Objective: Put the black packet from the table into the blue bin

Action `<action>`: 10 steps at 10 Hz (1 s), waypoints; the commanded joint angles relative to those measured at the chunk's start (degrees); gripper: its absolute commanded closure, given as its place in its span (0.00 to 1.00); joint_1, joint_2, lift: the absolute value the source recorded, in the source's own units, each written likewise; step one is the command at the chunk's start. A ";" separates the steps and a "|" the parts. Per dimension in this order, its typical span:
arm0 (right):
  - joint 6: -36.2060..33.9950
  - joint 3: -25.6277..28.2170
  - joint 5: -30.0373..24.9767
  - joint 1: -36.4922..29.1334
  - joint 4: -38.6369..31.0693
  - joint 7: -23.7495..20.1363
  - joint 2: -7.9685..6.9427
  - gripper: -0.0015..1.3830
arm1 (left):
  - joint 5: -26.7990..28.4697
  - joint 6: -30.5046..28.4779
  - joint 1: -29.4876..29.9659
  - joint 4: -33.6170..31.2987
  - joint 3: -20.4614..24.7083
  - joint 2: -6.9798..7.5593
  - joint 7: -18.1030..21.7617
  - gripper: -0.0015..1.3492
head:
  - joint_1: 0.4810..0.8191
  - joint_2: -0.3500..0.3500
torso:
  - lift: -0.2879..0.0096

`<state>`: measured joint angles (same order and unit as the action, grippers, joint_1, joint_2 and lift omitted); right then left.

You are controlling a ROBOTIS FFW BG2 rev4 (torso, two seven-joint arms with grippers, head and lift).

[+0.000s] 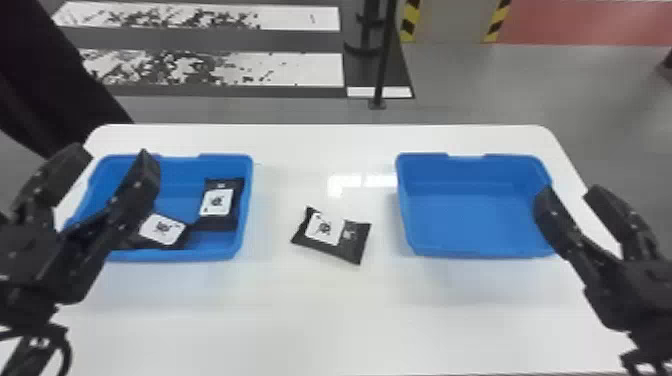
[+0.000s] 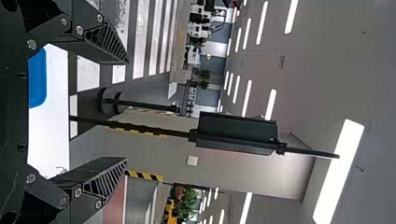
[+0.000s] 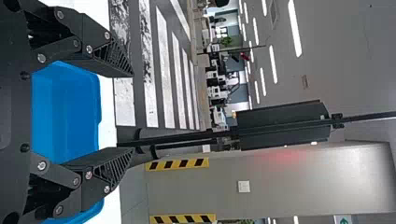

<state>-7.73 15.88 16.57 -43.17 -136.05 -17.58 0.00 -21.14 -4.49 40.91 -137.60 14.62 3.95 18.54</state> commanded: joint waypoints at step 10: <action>0.28 0.11 0.00 0.84 0.70 0.00 -0.05 0.36 | 5.60 -2.82 -5.06 4.08 -10.28 2.81 0.70 0.24 | 0.63 0.37 | 0.60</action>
<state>-7.45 16.01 16.61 -42.44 -135.49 -17.58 0.00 -15.97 -6.90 36.65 -134.26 5.78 6.23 19.31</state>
